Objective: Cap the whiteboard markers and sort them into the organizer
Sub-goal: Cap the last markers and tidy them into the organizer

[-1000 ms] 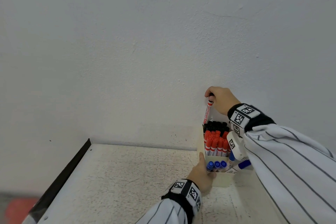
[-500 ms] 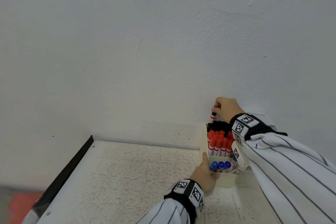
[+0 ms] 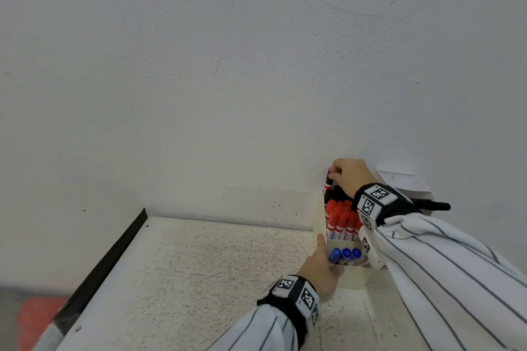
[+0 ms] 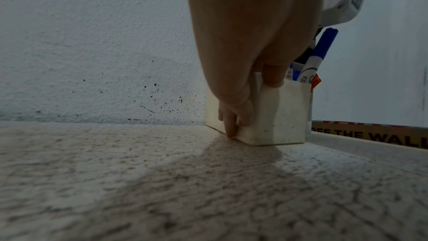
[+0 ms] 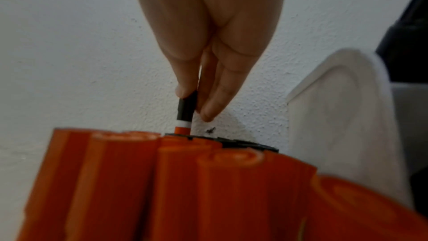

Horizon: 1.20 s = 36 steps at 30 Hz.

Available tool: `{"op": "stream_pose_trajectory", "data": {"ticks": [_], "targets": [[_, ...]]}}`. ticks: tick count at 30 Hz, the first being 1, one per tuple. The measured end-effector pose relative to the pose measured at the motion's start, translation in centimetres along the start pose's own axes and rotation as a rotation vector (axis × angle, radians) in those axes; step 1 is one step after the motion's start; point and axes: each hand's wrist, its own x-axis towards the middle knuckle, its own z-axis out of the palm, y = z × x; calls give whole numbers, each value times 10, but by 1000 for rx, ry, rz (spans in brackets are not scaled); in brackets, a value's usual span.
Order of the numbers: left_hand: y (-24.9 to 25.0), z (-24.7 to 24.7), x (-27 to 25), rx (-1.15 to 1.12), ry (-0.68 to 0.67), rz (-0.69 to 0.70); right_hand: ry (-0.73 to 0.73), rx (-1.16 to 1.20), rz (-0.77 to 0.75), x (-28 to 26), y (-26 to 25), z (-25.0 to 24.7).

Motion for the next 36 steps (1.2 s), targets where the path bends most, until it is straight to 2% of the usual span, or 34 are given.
{"op": "stream_pose_trajectory", "data": {"ticks": [13, 17, 23, 36], "targets": [[1, 1, -1, -4, -6, -13, -33, -2, 38, -5, -3, 4], [0, 1, 0, -2, -13, -16, 1, 23, 54, -2, -4, 6], [1, 1, 0, 6, -9, -21, 35, 20, 19, -2, 0, 8], [2, 1, -1, 12, -17, -16, 6, -3, -53, -7, 7, 11]]}}
